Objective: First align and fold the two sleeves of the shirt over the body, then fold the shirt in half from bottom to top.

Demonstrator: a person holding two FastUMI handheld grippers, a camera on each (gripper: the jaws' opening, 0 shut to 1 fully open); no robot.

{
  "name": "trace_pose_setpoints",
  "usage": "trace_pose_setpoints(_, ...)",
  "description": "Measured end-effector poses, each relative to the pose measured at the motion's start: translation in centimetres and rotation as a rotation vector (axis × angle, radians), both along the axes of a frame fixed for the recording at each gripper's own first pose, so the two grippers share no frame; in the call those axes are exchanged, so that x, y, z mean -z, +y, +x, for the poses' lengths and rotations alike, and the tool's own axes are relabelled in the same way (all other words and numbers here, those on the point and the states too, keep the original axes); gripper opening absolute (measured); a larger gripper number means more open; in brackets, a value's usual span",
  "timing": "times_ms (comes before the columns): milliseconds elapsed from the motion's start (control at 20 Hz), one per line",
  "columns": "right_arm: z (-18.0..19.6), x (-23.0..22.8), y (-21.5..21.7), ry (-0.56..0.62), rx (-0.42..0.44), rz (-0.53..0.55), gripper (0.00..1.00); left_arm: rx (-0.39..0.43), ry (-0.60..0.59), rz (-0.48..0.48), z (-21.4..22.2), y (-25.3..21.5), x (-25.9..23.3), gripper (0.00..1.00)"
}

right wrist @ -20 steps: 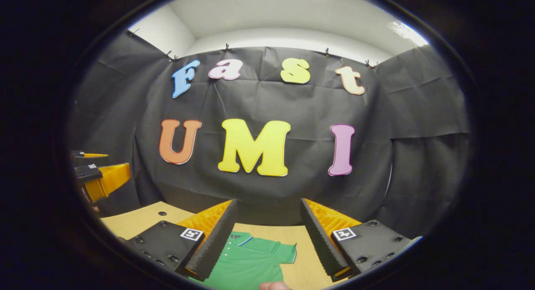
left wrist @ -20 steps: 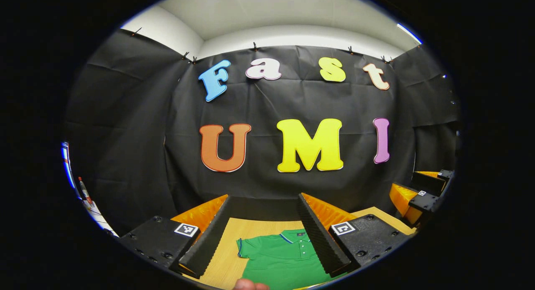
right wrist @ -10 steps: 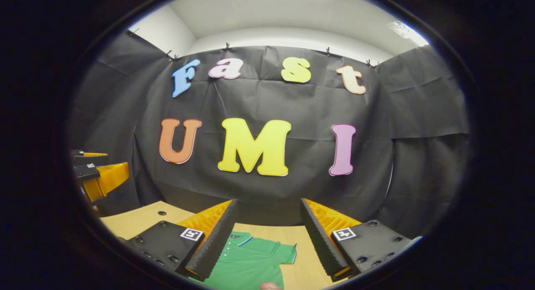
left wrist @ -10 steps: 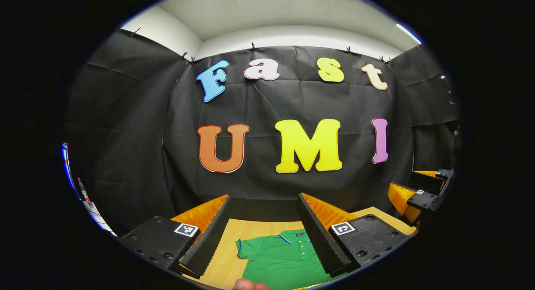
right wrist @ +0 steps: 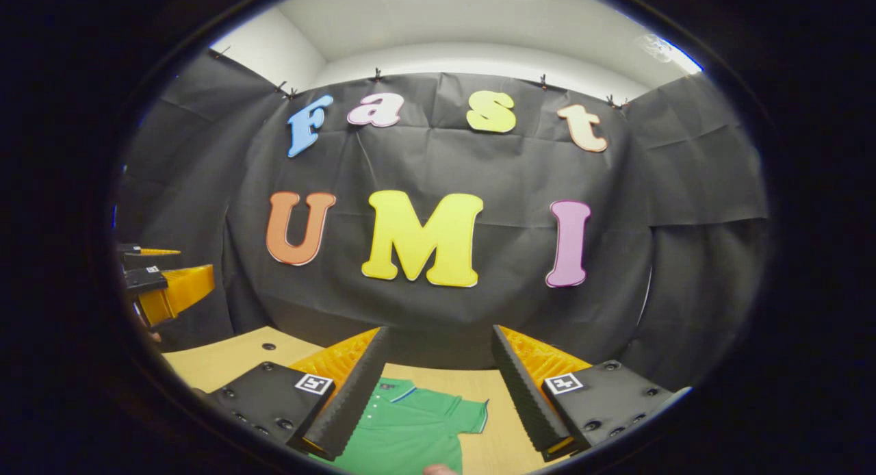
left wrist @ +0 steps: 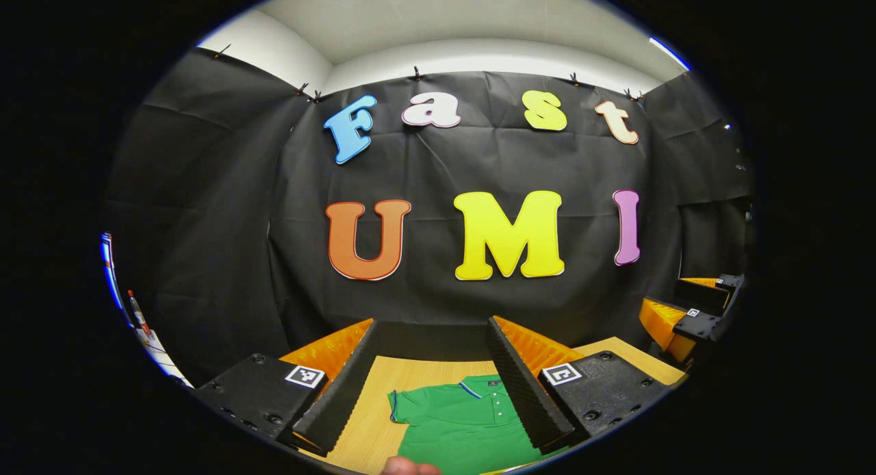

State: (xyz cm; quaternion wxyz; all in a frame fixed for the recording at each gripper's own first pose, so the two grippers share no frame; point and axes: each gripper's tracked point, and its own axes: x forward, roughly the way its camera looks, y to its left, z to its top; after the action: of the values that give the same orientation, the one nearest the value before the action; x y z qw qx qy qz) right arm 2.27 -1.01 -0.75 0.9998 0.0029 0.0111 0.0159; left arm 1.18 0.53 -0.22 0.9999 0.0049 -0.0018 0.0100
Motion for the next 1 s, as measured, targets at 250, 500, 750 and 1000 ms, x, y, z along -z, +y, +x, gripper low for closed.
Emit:
trace_pose_setpoints(250, 0.6, 2.5, -1.2, 0.086, -0.012, 0.009, 0.96, 0.015, 0.010, -0.005, 0.3, -1.1, 1.0, 1.00)
trace_pose_setpoints(500, 1.0, 6.8, -4.6, 0.213, 0.008, 0.022, 0.96, 0.054, 0.076, -0.006, 0.8, -3.2, 3.7, 1.00)
trace_pose_setpoints(750, 2.1, 13.0, -7.2, 0.388, -0.003, 0.045, 0.96, 0.105, 0.146, -0.003, 1.2, -5.9, 6.2, 1.00)
trace_pose_setpoints(1000, 4.6, 19.5, -8.9, 0.595, -0.062, 0.071, 0.96, 0.142, 0.208, 0.014, 1.0, -7.6, 8.3, 1.00)
